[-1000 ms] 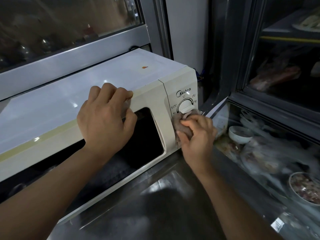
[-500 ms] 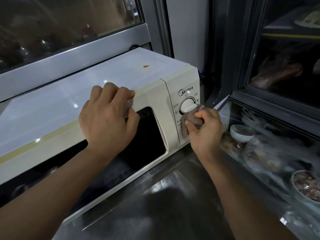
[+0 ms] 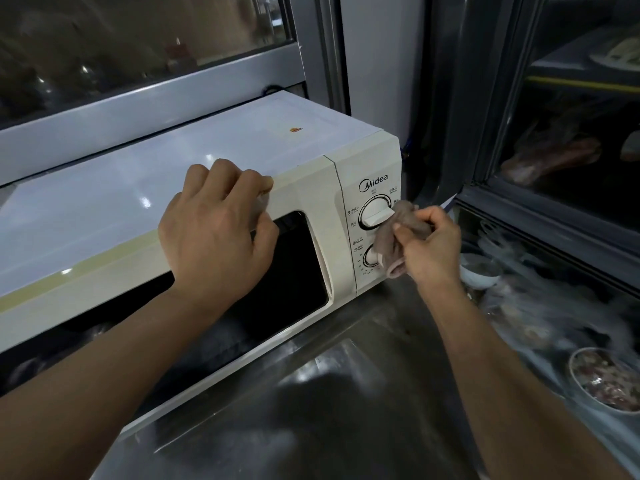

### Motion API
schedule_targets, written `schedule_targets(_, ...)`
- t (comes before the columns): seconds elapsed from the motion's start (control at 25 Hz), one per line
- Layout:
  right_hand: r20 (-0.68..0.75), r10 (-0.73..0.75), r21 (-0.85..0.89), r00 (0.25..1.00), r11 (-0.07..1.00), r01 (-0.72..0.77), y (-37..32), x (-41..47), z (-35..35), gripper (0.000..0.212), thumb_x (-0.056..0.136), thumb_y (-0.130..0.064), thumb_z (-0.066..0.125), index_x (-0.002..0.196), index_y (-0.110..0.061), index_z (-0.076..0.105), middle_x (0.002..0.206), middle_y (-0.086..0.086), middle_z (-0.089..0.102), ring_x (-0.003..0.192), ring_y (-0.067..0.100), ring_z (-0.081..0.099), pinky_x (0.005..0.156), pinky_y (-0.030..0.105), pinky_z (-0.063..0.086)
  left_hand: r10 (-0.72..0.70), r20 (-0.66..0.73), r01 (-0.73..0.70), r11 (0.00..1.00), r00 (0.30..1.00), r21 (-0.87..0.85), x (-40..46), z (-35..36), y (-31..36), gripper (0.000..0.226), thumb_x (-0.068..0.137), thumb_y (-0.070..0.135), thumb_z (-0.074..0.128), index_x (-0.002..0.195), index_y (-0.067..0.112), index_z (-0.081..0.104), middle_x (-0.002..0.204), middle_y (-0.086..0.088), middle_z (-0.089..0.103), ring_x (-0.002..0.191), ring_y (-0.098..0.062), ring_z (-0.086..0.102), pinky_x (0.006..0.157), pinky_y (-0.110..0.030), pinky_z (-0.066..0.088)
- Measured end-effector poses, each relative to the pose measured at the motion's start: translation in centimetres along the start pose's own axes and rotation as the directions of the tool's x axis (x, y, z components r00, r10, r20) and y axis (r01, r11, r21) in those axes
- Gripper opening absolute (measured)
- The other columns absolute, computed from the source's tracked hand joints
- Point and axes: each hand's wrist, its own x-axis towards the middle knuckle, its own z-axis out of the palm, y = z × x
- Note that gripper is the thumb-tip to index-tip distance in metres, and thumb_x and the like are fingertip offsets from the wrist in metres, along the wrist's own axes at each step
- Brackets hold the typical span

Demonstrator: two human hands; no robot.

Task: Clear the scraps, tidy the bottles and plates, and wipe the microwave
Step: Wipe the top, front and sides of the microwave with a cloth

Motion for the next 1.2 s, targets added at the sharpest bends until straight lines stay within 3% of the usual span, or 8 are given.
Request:
schedule_targets(0.16, -0.034, -0.117, 0.049, 0.993, 0.992, 0.118, -4.1, 1.5, -0.8, 0.017, 0.081, -0.008, 0.068, 0.084, -0.021, 0.057, 0.082, -0.001, 0.065, 0.066, 0.009, 0.066, 0.051, 0.026, 0.053, 0.008, 0.008, -0.008, 1.0, 1.0, -0.021, -0.1, 0.0, -0.2, 0.025, 0.077, 0.015, 0.054, 0.099, 0.012, 0.067, 0.086, -0.006, 0.06, 0.076, -0.028, 0.05, 0.055, -0.024, 0.019)
schedule_targets(0.32, -0.078, -0.209, -0.007, 0.975, 0.978, 0.209, -7.6, 1.0, 0.8, 0.019, 0.081, -0.015, 0.066, 0.082, -0.025, 0.051, 0.104, 0.011, 0.06, 0.09, 0.024, 0.063, 0.079, 0.042, 0.054, 0.01, 0.012, -0.009, 1.0, 1.0, -0.027, 0.0, -0.1, -0.2, 0.024, 0.076, 0.014, 0.055, 0.097, 0.012, 0.067, 0.085, -0.006, 0.06, 0.075, -0.029, 0.05, 0.055, -0.026, 0.021)
schedule_targets(0.44, -0.103, -0.343, -0.055, 0.934, 0.939, 0.339, -9.2, -1.2, 2.7, 0.016, 0.082, -0.014, 0.067, 0.086, -0.02, 0.053, 0.111, 0.003, 0.052, 0.093, 0.005, 0.053, 0.081, 0.002, 0.039, 0.012, 0.002, -0.012, 1.0, 1.0, -0.018, 0.0, 0.1, -0.3, 0.024, 0.075, 0.013, 0.056, 0.096, 0.012, 0.067, 0.084, -0.006, 0.06, 0.074, -0.029, 0.05, 0.054, -0.026, 0.022)
schedule_targets(0.48, -0.1, -0.375, -0.057, 0.922, 0.927, 0.371, -9.4, -2.3, 3.3, 0.016, 0.082, -0.013, 0.067, 0.088, -0.019, 0.054, 0.11, 0.0, 0.05, 0.096, 0.006, 0.051, 0.081, -0.001, 0.036, 0.015, -0.002, -0.015, 1.0, 1.0, -0.017, 0.0, 0.1, -0.3, 0.024, 0.075, 0.013, 0.056, 0.096, 0.012, 0.067, 0.084, -0.005, 0.06, 0.074, -0.028, 0.05, 0.054, -0.026, 0.022)
schedule_targets(0.64, -0.065, -0.393, -0.039, 0.917, 0.92, 0.391, -7.4, -7.1, 4.5, 0.017, 0.086, -0.009, 0.063, 0.102, -0.007, 0.057, 0.108, 0.001, 0.049, 0.096, 0.008, 0.05, 0.08, 0.001, 0.036, 0.017, -0.016, -0.017, 1.0, 1.0, -0.014, 0.0, 0.1, -0.2, 0.023, 0.075, 0.014, 0.056, 0.095, 0.012, 0.067, 0.084, -0.005, 0.059, 0.075, -0.026, 0.049, 0.054, -0.025, 0.021)
schedule_targets(0.76, 0.0, -0.385, -0.098, 0.923, 0.918, 0.384, -6.3, -8.3, 3.7, 0.017, 0.088, -0.007, 0.059, 0.103, -0.001, 0.056, 0.107, 0.004, 0.05, 0.097, 0.016, 0.053, 0.083, 0.015, 0.04, 0.013, -0.008, -0.013, 1.0, 1.0, -0.012, 0.0, 0.0, -0.2, 0.024, 0.075, 0.015, 0.056, 0.097, 0.012, 0.067, 0.085, -0.005, 0.06, 0.076, -0.027, 0.05, 0.055, -0.026, 0.022)
schedule_targets(0.96, 0.059, -0.401, -0.171, 0.914, 0.898, 0.406, -8.9, -8.1, 4.5, 0.016, 0.085, -0.016, 0.062, 0.101, -0.014, 0.058, 0.109, 0.0, 0.05, 0.102, 0.016, 0.051, 0.084, 0.026, 0.043, 0.024, 0.017, -0.023, 0.999, 1.0, -0.026, -0.1, -0.3, -0.3, 0.025, 0.074, 0.014, 0.059, 0.099, 0.013, 0.067, 0.087, -0.005, 0.06, 0.079, -0.028, 0.051, 0.056, -0.026, 0.023)
schedule_targets(1.2, -0.108, -0.571, -0.269, 0.814, 0.805, 0.529, -4.8, -9.7, 7.2, 0.031, 0.083, -0.021, 0.061, 0.11, -0.006, 0.058, 0.118, 0.016, 0.045, 0.11, 0.022, 0.044, 0.092, 0.028, 0.043, 0.04, 0.015, -0.039, 0.998, 0.999, -0.044, -0.1, -0.2, -0.7, 0.027, 0.073, 0.013, 0.061, 0.099, 0.013, 0.067, 0.089, -0.004, 0.061, 0.08, -0.03, 0.053, 0.056, -0.026, 0.023)
